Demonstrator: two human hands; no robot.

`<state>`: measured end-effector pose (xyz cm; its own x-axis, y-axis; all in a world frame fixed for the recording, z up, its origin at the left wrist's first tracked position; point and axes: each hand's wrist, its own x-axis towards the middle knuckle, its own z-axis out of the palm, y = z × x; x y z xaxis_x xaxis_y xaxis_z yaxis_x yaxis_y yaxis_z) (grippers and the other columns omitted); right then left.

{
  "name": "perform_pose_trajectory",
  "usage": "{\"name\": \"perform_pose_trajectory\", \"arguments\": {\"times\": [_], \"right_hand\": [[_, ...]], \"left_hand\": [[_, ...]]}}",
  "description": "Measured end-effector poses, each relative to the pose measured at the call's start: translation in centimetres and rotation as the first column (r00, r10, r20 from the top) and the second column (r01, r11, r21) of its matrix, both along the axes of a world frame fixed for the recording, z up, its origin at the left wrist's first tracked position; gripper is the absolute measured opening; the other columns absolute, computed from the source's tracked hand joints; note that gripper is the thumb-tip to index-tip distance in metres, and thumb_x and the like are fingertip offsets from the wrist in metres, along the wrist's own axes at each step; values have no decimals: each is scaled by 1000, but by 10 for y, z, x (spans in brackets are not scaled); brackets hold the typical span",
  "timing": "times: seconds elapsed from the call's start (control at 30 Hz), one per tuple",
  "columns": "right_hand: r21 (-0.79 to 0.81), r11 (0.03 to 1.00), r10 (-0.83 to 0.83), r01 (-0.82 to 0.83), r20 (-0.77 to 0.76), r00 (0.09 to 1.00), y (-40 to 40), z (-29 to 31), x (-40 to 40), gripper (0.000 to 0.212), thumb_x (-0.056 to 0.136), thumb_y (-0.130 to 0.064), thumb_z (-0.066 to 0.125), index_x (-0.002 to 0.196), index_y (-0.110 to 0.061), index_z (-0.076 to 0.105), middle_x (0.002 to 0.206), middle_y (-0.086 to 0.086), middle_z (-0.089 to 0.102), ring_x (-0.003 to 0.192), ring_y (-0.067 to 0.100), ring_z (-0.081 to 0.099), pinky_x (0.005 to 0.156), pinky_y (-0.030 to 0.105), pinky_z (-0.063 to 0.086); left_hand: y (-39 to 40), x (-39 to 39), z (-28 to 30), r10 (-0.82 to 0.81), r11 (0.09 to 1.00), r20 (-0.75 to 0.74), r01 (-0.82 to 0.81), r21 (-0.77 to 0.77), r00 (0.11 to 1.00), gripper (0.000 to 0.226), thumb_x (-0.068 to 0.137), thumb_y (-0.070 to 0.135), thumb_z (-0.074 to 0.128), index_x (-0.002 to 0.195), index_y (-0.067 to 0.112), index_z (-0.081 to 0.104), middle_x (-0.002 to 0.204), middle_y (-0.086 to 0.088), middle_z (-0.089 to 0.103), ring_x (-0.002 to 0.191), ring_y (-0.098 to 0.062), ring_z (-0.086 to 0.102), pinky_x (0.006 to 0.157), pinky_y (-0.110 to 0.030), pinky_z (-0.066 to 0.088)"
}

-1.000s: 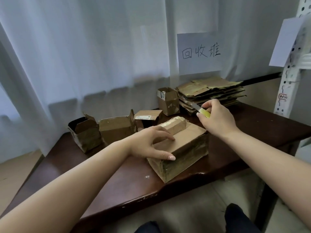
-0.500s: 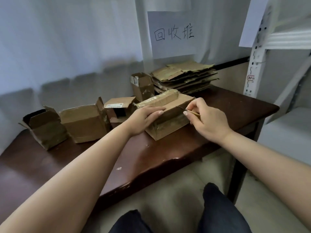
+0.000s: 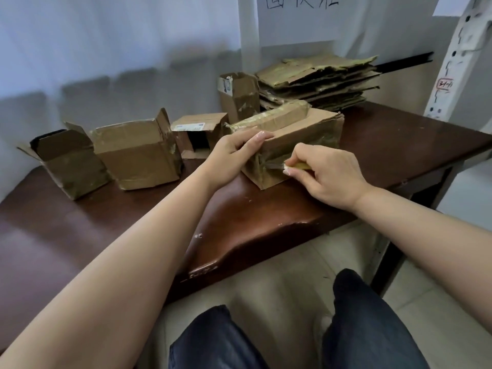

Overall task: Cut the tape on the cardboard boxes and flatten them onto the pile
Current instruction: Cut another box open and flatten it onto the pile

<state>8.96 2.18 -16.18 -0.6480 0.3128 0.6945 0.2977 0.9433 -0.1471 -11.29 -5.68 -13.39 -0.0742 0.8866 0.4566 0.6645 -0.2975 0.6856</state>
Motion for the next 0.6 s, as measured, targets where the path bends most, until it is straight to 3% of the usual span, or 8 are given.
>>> {"name": "perform_pose_trajectory", "arguments": {"times": [0.1, 0.27, 0.4, 0.6], "right_hand": [[49, 998, 36, -33, -50, 998, 1, -2, -5, 16, 89, -36, 57, 88, -20, 60, 81, -5, 66, 76, 18, 63, 53, 32, 48], [73, 996, 62, -55, -102, 993, 3, -7, -10, 16, 89, -35, 56, 87, -20, 61, 81, -6, 66, 76, 17, 64, 51, 34, 49], [113, 993, 51, -39, -98, 994, 3, -7, -14, 17, 90, -35, 55, 85, -20, 61, 78, -5, 65, 73, 18, 62, 49, 33, 46], [114, 993, 16, -6, -80, 997, 4, -9, -20, 18, 90, -37, 54, 84, -21, 60, 77, -5, 65, 73, 20, 63, 49, 30, 45]], "left_hand": [[2, -2, -7, -2, 999, 26, 1, 41, 1000, 32, 102, 28, 42, 118, 15, 66, 122, -3, 65, 120, -11, 56, 108, -35, 40], [6, -1, -20, 33, 988, 65, -42, 148, 997, 34, 96, 41, 44, 113, 22, 66, 117, 1, 66, 119, -14, 56, 106, -38, 42], [9, -1, -23, 48, 983, 30, -53, 177, 998, 33, 95, 41, 48, 113, 20, 67, 115, 1, 67, 115, -18, 59, 102, -45, 45], [7, 0, -23, 74, 978, -25, -68, 197, 997, 29, 95, 35, 54, 113, 17, 68, 115, 0, 67, 114, -17, 59, 100, -44, 46]]}}
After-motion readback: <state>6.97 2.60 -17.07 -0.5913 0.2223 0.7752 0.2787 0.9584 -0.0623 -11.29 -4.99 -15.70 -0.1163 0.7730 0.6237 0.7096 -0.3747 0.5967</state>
